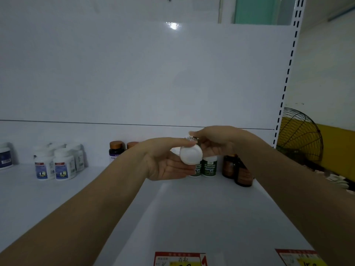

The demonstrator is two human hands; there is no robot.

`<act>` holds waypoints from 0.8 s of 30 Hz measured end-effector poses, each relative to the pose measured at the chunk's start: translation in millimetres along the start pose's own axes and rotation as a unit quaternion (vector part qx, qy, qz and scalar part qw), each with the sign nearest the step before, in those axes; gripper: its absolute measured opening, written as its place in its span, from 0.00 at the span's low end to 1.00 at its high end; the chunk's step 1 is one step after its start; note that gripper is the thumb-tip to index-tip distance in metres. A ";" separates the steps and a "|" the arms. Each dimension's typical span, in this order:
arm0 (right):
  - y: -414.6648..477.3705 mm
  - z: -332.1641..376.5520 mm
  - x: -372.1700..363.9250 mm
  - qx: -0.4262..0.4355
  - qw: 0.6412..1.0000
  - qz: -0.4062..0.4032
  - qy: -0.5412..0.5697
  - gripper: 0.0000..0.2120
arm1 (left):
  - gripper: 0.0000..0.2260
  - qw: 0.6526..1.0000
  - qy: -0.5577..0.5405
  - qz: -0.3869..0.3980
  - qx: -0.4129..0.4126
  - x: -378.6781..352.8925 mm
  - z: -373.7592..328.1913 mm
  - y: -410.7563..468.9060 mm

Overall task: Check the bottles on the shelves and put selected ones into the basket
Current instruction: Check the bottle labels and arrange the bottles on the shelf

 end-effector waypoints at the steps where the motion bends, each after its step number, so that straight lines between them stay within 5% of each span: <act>1: -2.6 6.7 0.9 0.030 0.999 -0.004 0.018 0.11 | 0.25 1.000 0.009 -0.009 -0.028 -0.2 0.3 2.0; 6: -15.6 33.7 12.1 0.247 0.968 -0.022 -0.047 0.14 | 0.17 0.956 0.061 -0.138 -0.254 7.5 -2.8 12.6; 12: -22.6 21.7 10.3 0.233 0.936 -0.046 -0.262 0.16 | 0.23 0.930 0.115 -0.160 -0.311 8.6 13.2 34.2; 15: -17.5 23.5 13.7 0.217 0.921 -0.064 -0.317 0.17 | 0.23 0.912 0.185 -0.194 -0.312 2.8 13.1 42.1; 19: -11.3 17.5 23.4 0.169 0.917 -0.083 -0.351 0.17 | 0.20 0.845 0.387 -0.268 -0.254 -4.4 21.1 44.4; 24: 4.2 -23.1 29.5 0.100 0.872 -0.105 -0.467 0.20 | 0.39 0.763 0.566 -0.300 -0.089 11.2 58.7 70.2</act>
Point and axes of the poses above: each hand's wrist, its own y-axis towards the middle knuckle, its own x-axis out of the back of the hand, z = x × y, the point moved 3 cm from there along y, towards the middle knuckle, and after that the axes turned 11 degrees about x, right-handed, at the moved point
